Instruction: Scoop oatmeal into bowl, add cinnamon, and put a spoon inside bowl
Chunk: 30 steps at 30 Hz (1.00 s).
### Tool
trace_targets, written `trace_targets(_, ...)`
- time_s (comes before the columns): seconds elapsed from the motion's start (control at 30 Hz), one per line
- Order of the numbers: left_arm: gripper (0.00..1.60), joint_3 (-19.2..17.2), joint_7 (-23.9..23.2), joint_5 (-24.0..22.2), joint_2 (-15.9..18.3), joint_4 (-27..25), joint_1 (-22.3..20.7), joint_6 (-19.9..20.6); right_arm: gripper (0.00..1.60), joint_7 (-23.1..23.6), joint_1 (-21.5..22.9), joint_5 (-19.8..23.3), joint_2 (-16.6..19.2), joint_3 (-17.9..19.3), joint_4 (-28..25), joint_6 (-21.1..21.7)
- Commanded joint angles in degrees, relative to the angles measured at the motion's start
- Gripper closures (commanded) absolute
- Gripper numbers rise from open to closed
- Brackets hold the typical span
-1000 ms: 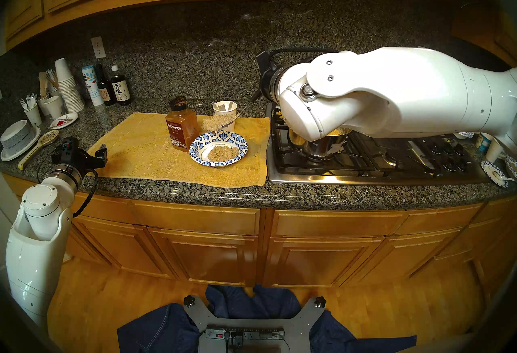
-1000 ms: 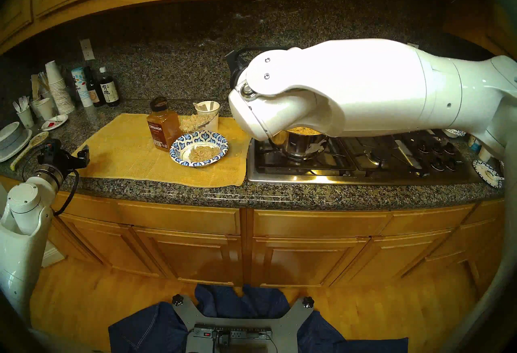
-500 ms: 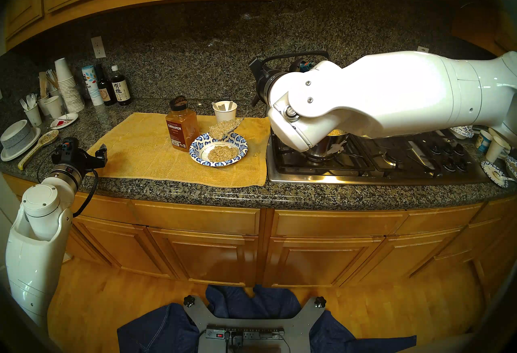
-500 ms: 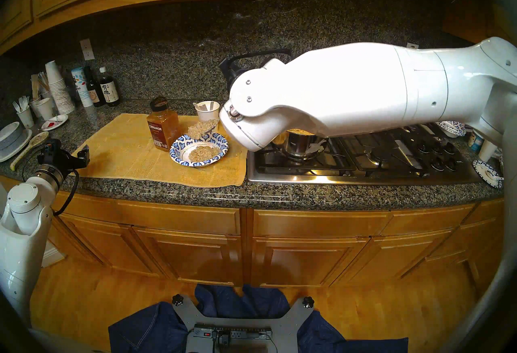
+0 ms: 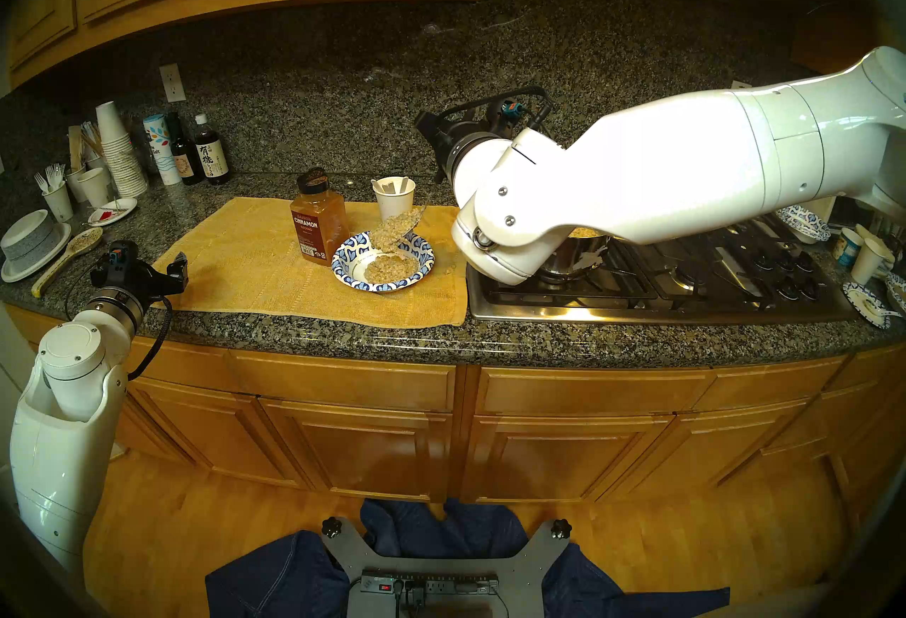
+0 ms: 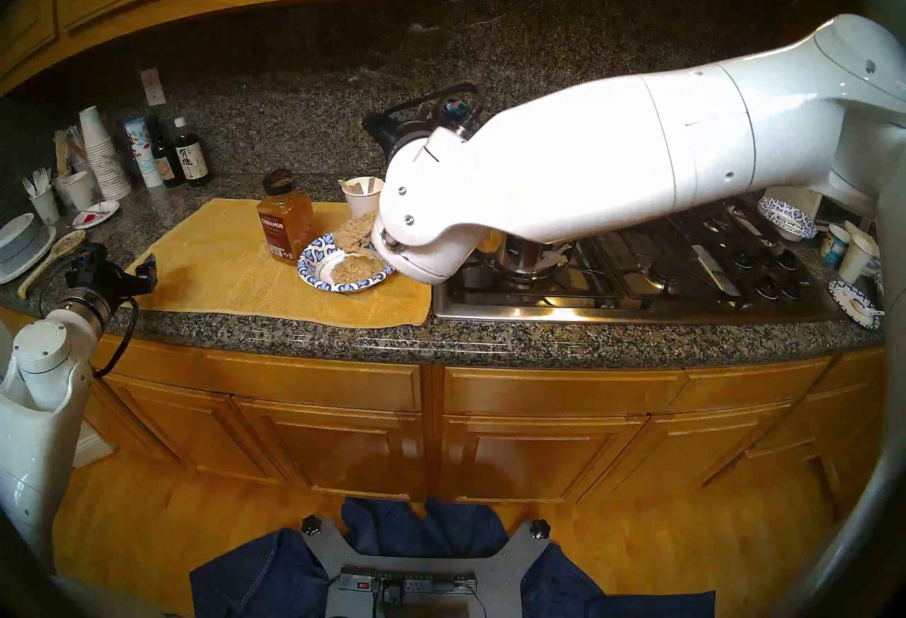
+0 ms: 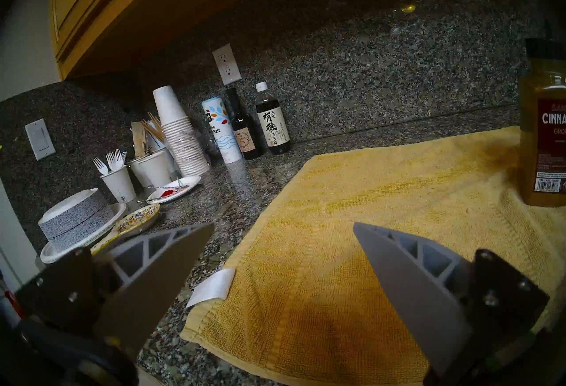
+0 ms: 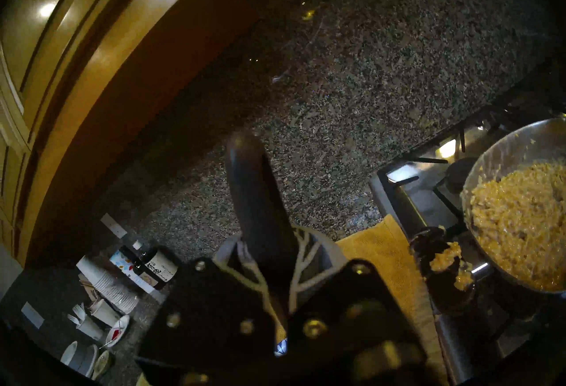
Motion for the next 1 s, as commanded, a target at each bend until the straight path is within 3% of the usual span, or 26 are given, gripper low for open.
trace_targets(0.0,0.00,-1.0,0.1,0.1,0.7,-1.3,-1.0,-0.7,1.60,-2.9,6.3,-4.3,-3.9,-1.8,1.6,0.0)
trace_targets(0.97,0.00,-1.1,0.1,0.1,0.7,-1.3,-1.0,-0.7,1.60,-6.3,14.3,-7.8,-18.5,-15.1,4.5,0.0)
